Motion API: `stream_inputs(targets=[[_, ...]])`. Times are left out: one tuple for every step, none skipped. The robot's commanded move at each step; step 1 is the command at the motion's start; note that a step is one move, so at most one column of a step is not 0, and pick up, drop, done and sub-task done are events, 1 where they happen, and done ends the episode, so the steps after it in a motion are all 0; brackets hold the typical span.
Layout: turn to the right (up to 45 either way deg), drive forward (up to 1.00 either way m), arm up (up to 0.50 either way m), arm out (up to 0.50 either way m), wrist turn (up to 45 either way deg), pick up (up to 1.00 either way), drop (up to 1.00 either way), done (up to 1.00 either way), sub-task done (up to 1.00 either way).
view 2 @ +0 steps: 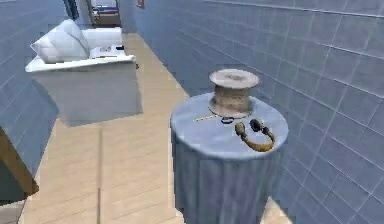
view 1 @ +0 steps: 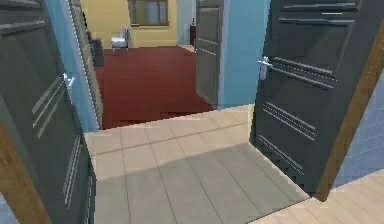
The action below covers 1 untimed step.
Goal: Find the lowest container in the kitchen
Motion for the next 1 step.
stream_inputs(targets=[[0.0, 1.0, 0.0, 0.0, 0.0, 0.0, 0.0, 0.0, 0.0]])
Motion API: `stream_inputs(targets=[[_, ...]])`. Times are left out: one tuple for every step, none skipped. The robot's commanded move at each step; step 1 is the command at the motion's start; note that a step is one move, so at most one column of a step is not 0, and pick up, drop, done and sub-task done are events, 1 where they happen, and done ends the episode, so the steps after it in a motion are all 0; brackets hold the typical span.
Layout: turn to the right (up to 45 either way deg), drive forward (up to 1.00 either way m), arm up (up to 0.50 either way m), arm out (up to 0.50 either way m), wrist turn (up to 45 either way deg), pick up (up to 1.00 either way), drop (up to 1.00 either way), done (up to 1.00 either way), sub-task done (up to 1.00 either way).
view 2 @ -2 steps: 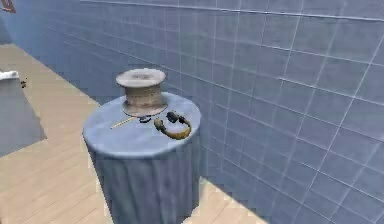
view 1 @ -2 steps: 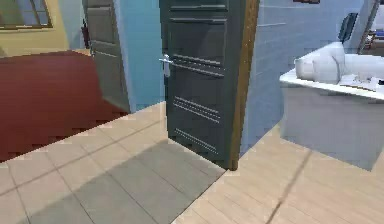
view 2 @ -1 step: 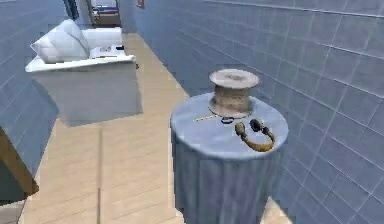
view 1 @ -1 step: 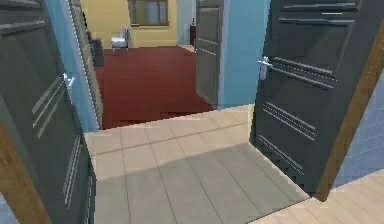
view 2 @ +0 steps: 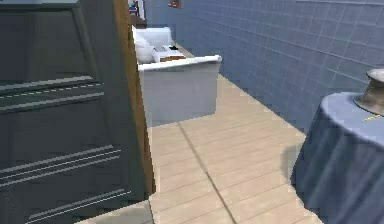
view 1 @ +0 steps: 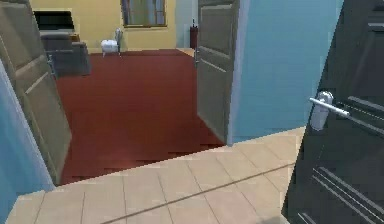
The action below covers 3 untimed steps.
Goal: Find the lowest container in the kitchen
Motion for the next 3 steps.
stream_inputs(targets=[[0.0, 0.25, 0.0, 0.0, 0.0, 0.0, 0.0, 0.0, 0.0], [-12.0, 0.0, 0.0, 0.0, 0.0, 0.0, 0.0, 0.0, 0.0], [0.0, 1.0, 0.0, 0.0, 0.0, 0.0, 0.0, 0.0, 0.0]])
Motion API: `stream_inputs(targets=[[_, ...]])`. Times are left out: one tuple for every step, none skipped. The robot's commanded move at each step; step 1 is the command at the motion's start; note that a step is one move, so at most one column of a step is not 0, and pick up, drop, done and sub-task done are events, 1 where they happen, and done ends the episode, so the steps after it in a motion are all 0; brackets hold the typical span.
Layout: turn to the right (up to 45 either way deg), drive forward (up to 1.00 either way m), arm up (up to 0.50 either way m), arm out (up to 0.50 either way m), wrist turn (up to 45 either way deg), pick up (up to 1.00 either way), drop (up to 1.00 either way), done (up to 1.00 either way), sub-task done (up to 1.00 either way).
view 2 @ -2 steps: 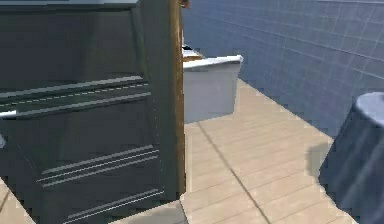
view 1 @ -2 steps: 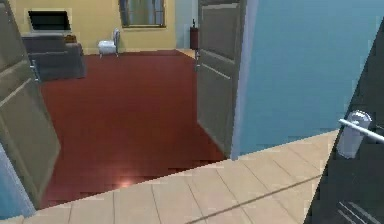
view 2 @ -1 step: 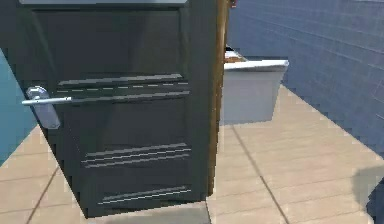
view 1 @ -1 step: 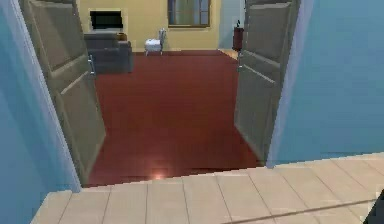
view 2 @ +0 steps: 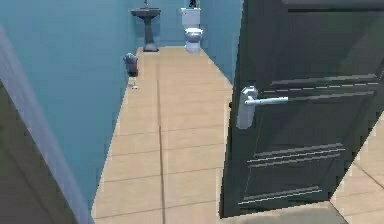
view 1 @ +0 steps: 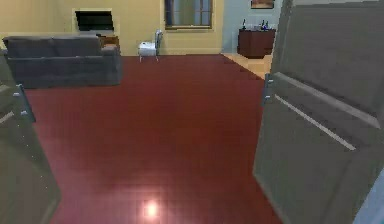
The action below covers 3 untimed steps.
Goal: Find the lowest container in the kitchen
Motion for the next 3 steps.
stream_inputs(targets=[[0.0, 1.0, 0.0, 0.0, 0.0, 0.0, 0.0, 0.0, 0.0], [0.0, 0.8, 0.0, 0.0, 0.0, 0.0, 0.0, 0.0, 0.0], [45.0, 0.0, 0.0, 0.0, 0.0, 0.0, 0.0, 0.0, 0.0]])
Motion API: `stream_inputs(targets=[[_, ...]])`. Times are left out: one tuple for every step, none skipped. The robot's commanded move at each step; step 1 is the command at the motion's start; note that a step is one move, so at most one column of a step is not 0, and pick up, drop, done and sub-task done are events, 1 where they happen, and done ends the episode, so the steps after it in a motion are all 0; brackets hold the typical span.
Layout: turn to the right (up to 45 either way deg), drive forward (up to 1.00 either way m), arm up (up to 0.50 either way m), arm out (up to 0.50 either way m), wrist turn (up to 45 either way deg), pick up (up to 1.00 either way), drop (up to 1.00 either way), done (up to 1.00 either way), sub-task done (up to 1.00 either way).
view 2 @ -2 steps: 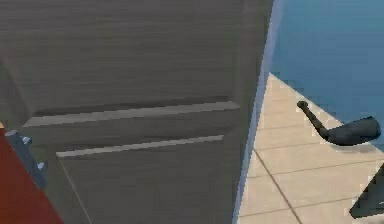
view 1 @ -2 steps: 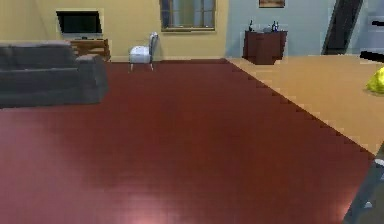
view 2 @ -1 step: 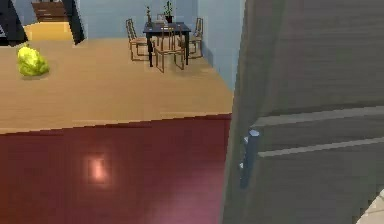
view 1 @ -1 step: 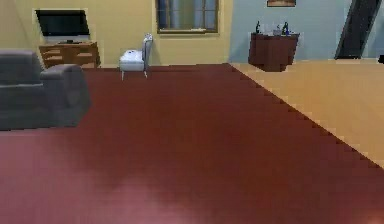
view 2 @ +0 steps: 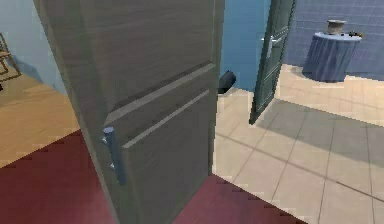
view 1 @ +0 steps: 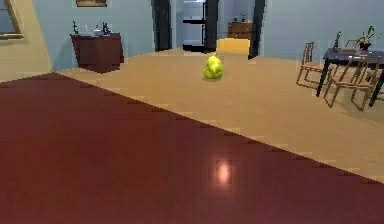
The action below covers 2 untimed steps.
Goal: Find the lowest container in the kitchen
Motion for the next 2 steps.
stream_inputs(targets=[[9.0, 0.0, 0.0, 0.0, 0.0, 0.0, 0.0, 0.0, 0.0], [3.0, 0.0, 0.0, 0.0, 0.0, 0.0, 0.0, 0.0, 0.0]])
